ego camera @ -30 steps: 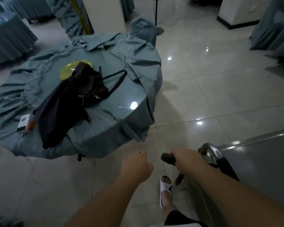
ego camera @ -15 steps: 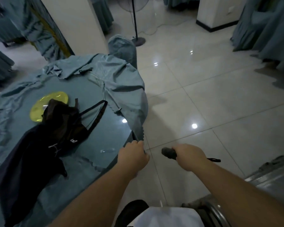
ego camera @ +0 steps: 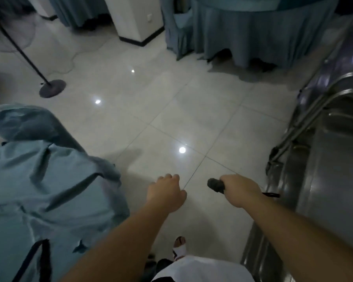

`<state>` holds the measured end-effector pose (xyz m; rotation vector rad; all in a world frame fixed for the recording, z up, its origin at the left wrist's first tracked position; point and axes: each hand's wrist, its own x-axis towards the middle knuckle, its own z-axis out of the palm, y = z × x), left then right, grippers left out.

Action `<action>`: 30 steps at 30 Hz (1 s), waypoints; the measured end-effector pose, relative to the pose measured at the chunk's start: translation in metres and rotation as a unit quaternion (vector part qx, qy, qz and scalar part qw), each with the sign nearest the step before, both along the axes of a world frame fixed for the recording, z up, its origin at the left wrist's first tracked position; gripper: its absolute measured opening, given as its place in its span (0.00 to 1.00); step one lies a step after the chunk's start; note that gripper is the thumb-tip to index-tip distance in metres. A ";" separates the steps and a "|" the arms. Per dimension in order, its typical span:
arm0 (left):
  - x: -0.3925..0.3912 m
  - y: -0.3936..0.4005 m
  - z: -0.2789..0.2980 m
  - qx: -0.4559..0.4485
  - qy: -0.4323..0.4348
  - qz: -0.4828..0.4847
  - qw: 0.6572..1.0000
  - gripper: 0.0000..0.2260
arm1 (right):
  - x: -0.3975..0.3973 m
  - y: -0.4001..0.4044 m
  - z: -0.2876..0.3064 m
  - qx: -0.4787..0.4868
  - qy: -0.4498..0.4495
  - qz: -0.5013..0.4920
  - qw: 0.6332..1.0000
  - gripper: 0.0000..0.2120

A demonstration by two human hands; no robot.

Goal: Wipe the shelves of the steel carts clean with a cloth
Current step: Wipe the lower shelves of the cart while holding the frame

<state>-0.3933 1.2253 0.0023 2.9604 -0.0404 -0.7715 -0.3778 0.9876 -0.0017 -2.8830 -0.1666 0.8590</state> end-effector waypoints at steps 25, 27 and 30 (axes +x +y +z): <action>0.354 -0.287 0.000 0.014 -0.010 -0.382 0.924 0.23 | 0.218 -0.218 -0.004 0.124 -0.021 -0.389 0.913 0.03; 0.374 -0.308 -0.002 0.019 -0.007 -0.408 0.913 0.23 | 0.230 -0.228 -0.006 0.128 -0.026 -0.420 0.898 0.05; 0.410 -0.348 -0.008 0.018 0.000 -0.451 0.892 0.23 | 0.245 -0.245 -0.014 0.134 -0.027 -0.471 0.872 0.04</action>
